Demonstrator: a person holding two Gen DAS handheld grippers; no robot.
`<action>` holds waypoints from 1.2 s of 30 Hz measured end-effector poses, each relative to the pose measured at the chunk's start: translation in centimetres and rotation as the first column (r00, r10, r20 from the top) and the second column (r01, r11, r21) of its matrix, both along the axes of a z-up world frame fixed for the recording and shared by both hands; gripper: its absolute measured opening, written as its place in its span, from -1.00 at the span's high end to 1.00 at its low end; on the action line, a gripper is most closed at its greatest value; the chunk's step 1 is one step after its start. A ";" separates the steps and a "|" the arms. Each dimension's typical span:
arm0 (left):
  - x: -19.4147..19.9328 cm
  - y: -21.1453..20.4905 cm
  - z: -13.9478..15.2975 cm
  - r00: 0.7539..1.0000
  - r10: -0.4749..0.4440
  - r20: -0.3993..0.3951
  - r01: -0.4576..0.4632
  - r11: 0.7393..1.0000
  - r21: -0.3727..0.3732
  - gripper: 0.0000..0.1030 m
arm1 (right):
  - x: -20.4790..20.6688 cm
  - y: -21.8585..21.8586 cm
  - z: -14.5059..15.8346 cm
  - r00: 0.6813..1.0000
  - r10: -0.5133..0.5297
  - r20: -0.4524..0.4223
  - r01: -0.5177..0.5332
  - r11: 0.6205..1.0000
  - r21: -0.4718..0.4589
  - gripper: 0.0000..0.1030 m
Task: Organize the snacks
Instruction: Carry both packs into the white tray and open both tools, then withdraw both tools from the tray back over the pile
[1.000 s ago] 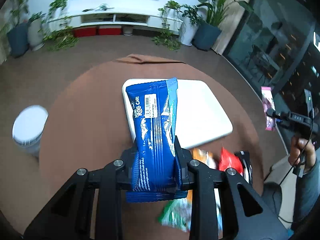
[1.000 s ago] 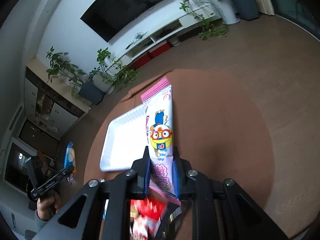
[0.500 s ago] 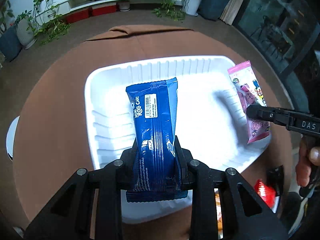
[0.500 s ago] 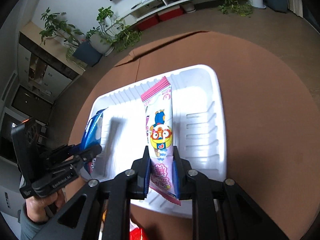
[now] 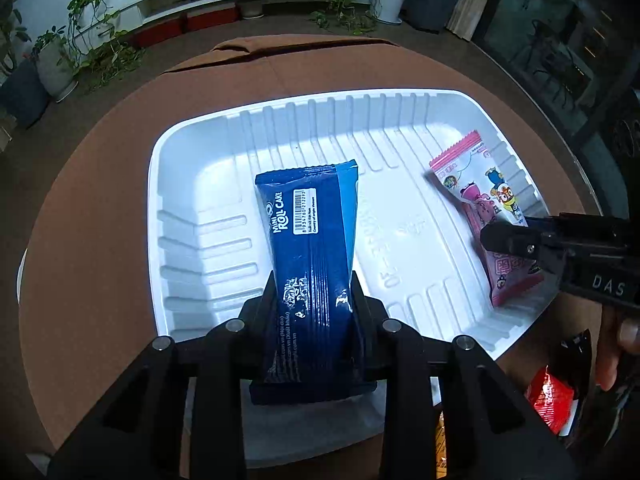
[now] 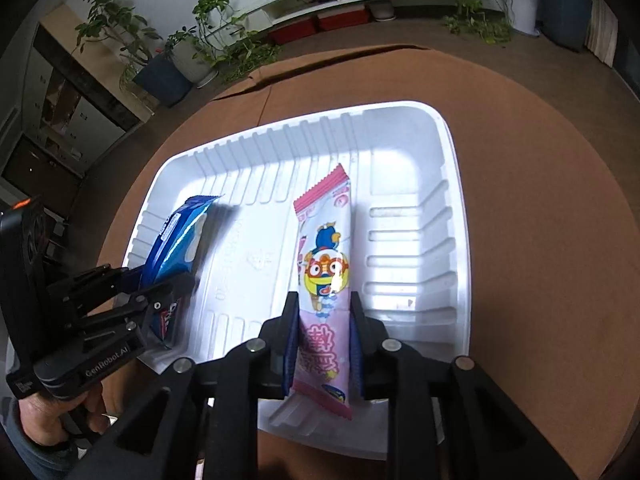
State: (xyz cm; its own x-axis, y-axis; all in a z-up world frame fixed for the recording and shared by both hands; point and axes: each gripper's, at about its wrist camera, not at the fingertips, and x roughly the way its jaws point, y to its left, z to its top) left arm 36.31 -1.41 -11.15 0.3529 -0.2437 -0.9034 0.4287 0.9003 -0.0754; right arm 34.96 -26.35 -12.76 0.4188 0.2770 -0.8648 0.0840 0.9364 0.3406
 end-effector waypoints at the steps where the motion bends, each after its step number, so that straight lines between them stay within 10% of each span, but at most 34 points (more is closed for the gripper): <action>1: 0.1 0.2 0.2 1.000 0.005 -0.002 -0.005 1.000 -0.005 0.46 | -0.2 0.0 0.0 1.000 0.001 0.002 -0.001 1.000 -0.005 0.48; 12: -3.6 3.2 7.8 0.984 0.036 0.173 -0.018 0.994 -0.107 -0.76 | -3.8 -1.4 5.9 0.988 -0.060 0.139 0.060 0.998 0.004 -0.23; 14: -6.0 4.3 9.2 0.982 0.034 0.185 -0.007 0.989 -0.146 -1.00 | -6.1 -2.1 8.4 0.973 -0.094 0.209 0.086 0.995 0.049 -0.66; 18: -12.5 6.3 10.7 0.960 0.017 0.279 0.041 0.979 -0.199 -0.99 | -12.1 -2.9 11.7 0.934 -0.159 0.320 0.102 0.977 0.188 -0.98; 22: -19.5 8.2 10.6 0.953 0.082 0.293 -0.026 0.981 -0.193 -0.99 | -18.7 -2.2 11.8 0.922 -0.183 0.341 0.084 0.955 0.284 -1.00; 27: -26.1 9.0 7.6 0.955 0.226 0.191 -0.187 0.961 -0.203 -0.99 | -26.1 0.5 10.3 0.904 -0.201 0.377 0.146 0.975 0.170 -1.00; 36: -30.4 3.5 2.7 0.981 0.114 0.156 -0.110 0.993 -0.036 -0.99 | -30.8 4.2 5.4 0.949 -0.174 0.263 0.167 0.985 0.049 -0.59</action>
State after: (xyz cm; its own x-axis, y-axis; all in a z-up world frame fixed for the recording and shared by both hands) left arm 5.91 2.06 -8.42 0.5165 -0.2183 -0.8280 0.3339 0.9418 -0.0400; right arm 4.17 -22.19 -7.31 0.6746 0.2023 -0.7099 0.1448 0.9068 0.3959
